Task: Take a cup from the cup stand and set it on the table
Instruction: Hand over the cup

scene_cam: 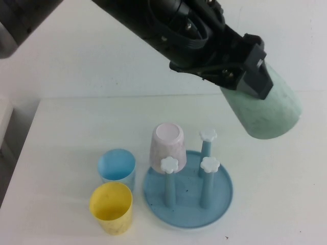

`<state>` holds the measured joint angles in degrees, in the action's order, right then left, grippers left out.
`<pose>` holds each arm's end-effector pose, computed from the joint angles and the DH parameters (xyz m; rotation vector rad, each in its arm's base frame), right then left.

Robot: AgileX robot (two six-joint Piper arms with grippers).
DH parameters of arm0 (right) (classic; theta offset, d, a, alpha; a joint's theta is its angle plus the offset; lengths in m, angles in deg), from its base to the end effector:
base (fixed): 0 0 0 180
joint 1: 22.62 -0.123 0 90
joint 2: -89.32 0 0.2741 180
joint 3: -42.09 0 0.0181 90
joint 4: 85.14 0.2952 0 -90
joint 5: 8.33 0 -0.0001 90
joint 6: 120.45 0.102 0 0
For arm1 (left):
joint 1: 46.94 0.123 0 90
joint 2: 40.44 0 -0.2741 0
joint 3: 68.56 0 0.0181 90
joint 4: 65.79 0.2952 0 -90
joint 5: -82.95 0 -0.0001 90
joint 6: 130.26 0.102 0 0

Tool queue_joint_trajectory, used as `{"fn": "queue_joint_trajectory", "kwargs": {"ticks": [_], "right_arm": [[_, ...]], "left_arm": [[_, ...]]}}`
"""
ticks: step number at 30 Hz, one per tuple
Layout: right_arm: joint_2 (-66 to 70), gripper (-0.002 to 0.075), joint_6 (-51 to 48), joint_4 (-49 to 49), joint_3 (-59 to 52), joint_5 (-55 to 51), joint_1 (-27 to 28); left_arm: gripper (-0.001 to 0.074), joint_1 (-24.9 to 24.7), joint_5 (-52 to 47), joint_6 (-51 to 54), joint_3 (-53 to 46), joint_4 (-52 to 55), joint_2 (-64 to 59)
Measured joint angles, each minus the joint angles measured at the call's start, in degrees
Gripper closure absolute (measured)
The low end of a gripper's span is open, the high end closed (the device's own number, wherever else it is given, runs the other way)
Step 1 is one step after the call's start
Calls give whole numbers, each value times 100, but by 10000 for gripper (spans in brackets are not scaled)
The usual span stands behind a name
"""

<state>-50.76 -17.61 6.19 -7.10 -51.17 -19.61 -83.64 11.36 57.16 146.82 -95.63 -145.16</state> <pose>0.1628 0.0609 0.3243 -0.3661 1.5473 0.7296 0.2912 -0.2772 0.4419 0.9452 2.2957 -0.9016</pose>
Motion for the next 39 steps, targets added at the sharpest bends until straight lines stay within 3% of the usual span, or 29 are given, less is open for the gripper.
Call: {"fn": "queue_joint_trajectory", "kwargs": {"ticks": [3, 10, 12, 16, 30, 33, 38, 39], "right_arm": [[0, 609, -83, 347, 0, -140, 0], [0, 253, -44, 443, 0, -80, 0], [0, 202, -31, 453, 0, 15, 0], [0, 171, 67, 476, 0, 334, 0], [0, 177, -611, 515, 0, 304, 0], [0, 283, -854, 515, 0, 381, 0], [0, 594, -1356, 515, 0, 438, 0], [0, 612, -1400, 538, 0, 400, 0]], "left_arm": [[204, 0, 68, 258, 3, -541, 0], [204, 0, 688, 556, 12, -1445, 0], [204, 0, 797, 570, 12, -1684, 0], [204, 0, 862, 758, 25, -2128, 0], [204, 0, 544, 1028, 38, -2965, -465], [204, 0, 544, 1182, 38, -3191, -529], [204, 0, 496, 1376, 38, -3467, -551], [204, 0, 469, 1435, 38, -3519, -551]]}}
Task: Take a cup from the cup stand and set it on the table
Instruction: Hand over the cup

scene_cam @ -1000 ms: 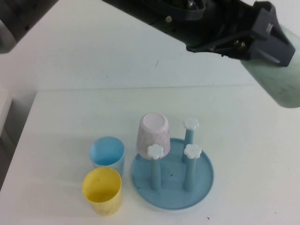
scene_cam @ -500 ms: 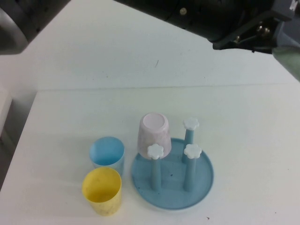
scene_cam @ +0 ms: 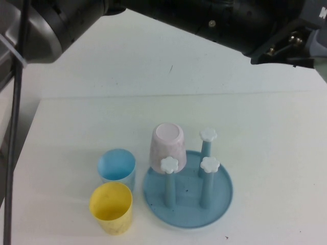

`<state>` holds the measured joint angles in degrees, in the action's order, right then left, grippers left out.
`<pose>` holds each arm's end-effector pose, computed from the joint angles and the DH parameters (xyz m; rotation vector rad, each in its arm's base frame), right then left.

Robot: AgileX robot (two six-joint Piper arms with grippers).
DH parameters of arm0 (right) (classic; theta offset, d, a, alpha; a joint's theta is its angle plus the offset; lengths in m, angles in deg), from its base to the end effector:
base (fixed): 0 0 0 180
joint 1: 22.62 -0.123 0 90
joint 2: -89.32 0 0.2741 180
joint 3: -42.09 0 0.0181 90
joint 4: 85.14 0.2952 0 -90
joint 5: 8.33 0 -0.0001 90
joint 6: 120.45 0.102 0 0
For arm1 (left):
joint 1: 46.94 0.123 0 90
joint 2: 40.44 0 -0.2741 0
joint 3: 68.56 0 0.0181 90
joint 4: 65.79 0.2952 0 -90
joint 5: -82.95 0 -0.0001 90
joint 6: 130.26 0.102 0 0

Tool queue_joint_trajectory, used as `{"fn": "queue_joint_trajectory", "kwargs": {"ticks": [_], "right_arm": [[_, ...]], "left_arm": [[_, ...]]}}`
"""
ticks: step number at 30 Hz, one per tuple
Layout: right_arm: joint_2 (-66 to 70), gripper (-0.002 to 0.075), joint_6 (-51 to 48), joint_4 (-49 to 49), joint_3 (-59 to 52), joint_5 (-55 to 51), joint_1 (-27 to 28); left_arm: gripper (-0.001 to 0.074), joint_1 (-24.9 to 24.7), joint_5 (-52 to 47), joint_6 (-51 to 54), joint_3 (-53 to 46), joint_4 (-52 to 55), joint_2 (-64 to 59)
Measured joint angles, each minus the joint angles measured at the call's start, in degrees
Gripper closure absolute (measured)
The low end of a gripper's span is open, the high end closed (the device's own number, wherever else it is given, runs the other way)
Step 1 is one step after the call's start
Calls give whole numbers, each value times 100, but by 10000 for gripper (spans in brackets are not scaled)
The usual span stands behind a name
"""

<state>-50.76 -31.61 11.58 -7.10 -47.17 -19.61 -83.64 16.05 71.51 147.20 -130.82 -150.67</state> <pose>0.1670 0.0549 0.3303 -0.4181 1.4508 0.5519 0.2886 -0.3213 0.4492 0.9962 1.9823 -1.5820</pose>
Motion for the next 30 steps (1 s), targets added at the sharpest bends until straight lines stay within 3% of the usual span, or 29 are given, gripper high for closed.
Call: {"fn": "queue_joint_trajectory", "kwargs": {"ticks": [8, 14, 18, 21, 26, 30], "right_arm": [[0, 624, -348, 29, 0, -80, 0], [0, 704, -479, 37, 0, 119, 0], [0, 706, -316, 37, 0, 494, 0], [103, 706, 16, -87, 80, 631, 0], [861, 706, 1693, -2457, 821, -18, 0], [1852, 706, 2988, -4435, 1836, -1433, 0]], "left_arm": [[204, 10, -219, 382, 0, -277, -68], [87, 75, -384, 213, 56, -249, -92], [96, 298, -407, 47, 337, 3, -82], [217, 419, -407, -192, 544, 785, 46], [608, 462, -482, -787, 620, 2668, 461], [708, 450, -521, -1171, 540, 3868, 783]]}}
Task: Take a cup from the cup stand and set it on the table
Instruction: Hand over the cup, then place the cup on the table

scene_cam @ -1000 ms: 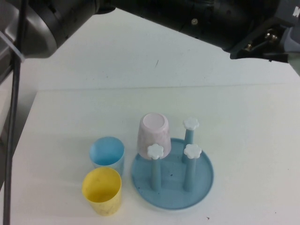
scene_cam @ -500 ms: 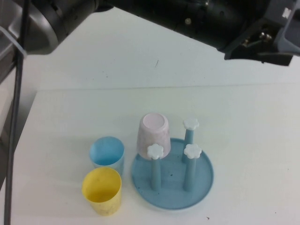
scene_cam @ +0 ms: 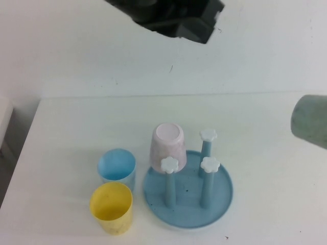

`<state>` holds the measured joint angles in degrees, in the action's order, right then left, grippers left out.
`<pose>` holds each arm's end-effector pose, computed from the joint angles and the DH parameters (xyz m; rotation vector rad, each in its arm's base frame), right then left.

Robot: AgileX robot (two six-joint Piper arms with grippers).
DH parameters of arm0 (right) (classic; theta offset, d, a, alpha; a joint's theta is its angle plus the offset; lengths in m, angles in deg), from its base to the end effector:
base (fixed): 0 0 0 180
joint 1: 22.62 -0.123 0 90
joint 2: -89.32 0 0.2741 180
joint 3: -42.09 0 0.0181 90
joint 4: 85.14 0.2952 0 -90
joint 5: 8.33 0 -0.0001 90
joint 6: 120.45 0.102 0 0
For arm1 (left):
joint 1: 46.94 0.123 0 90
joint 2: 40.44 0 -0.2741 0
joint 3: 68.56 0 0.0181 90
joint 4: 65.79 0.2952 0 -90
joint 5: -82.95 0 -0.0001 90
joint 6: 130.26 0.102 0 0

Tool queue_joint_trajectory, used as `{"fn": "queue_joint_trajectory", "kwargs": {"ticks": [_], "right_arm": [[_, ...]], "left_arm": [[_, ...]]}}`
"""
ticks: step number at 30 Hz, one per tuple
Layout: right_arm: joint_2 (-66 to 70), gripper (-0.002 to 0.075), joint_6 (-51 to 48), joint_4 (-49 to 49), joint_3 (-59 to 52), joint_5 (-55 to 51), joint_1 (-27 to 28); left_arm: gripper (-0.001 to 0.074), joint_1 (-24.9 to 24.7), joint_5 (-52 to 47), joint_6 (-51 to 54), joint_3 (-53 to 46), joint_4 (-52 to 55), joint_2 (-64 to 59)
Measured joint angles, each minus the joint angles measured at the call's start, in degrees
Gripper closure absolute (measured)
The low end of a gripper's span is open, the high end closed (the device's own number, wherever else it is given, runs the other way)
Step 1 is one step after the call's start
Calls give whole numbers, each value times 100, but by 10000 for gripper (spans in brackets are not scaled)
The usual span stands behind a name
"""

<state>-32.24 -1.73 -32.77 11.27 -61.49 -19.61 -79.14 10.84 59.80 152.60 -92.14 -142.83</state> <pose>0.2163 0.0534 0.3294 -0.7216 1.9834 0.4941 0.2970 -0.2380 0.4874 0.8936 2.1557 -0.7742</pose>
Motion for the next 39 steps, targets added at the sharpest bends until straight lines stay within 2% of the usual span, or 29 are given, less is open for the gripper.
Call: {"fn": "queue_joint_trajectory", "kwargs": {"ticks": [4, 8, 10, 15, 18, 24, 33, 36, 39], "right_arm": [[1025, 706, 584, -926, 909, -941, 0], [1981, 706, 830, -1416, 1365, -1157, -258], [2388, 707, 961, -1804, 1414, -1108, -649], [3388, 707, 1808, -3417, 1490, -496, -2051], [3950, 707, 2189, -4044, 1810, -318, -2374], [5157, 707, 2402, -4504, 2949, -602, -2443], [6149, 702, 2718, -4706, 3831, -798, -2452], [6260, 647, 2833, -4780, 4007, -904, -2452], [6295, 538, 2872, -4833, 4174, -1018, -2452]], "left_arm": [[730, 0, 0, -116, -764, 742, 637], [733, 0, 0, -123, -2003, 998, 1451], [734, 0, 0, -130, -2613, 1046, 1844], [735, 0, 0, -137, -4015, 1097, 2838], [736, 0, 0, -151, -4588, 1097, 3307], [736, 0, -14, -308, -5306, 988, 4006], [736, 0, -14, -422, -5511, 841, 4211], [736, 0, -14, -431, -5525, 841, 4211], [736, 0, -14, -443, -5524, 841, 4211]]}}
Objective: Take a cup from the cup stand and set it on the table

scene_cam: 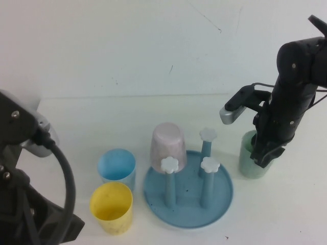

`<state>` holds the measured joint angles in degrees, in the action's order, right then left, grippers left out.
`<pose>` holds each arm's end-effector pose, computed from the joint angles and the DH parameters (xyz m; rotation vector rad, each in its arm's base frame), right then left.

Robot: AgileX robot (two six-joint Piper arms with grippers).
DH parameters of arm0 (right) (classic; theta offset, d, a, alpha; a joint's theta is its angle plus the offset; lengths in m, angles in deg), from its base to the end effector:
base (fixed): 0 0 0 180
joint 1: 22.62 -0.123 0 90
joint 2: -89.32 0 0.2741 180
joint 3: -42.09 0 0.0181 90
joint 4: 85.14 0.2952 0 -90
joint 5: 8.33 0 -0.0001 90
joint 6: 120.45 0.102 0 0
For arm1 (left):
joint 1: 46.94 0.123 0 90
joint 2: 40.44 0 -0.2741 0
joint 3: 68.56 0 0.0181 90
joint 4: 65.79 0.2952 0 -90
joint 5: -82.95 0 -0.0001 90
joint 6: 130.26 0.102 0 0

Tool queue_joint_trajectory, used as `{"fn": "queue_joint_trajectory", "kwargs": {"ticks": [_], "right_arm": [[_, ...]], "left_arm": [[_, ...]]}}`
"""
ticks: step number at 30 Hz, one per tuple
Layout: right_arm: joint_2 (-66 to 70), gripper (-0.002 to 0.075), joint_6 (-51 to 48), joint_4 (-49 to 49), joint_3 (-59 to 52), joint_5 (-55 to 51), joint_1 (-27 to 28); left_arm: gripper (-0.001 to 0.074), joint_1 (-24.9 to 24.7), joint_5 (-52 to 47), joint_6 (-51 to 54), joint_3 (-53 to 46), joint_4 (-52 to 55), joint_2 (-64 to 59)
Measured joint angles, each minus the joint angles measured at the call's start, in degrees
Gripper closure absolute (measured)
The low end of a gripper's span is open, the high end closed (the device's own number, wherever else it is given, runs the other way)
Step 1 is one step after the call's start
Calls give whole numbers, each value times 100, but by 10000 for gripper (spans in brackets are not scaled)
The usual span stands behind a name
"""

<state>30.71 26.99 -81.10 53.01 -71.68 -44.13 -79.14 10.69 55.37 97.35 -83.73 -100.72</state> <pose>0.4039 0.1661 0.1695 -1.3377 2.7154 0.0818 0.1518 -0.1310 0.3773 0.8319 2.4520 -0.5935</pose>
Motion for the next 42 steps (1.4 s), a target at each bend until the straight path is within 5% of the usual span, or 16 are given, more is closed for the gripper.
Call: {"fn": "queue_joint_trajectory", "kwargs": {"ticks": [5, 12, 23, 32, 42], "right_arm": [[0, 412, 40, 0, 442, -415, 0], [-266, 400, 285, 0, 679, -603, 0], [-2025, 708, 93, 584, 508, -690, 0], [-4235, 727, -74, 636, -1485, 276, 0], [-6721, 727, 2, 757, -4247, 1707, 0]], "left_arm": [[736, 0, 0, 1, 0, 0, 0], [736, 0, 716, 12, -171, 230, 215], [736, 0, 3302, -321, -2069, 1458, 1690], [736, 0, 4631, -391, -3742, 1606, 2878], [736, 0, 5290, -475, -4392, 1606, 3017]]}}
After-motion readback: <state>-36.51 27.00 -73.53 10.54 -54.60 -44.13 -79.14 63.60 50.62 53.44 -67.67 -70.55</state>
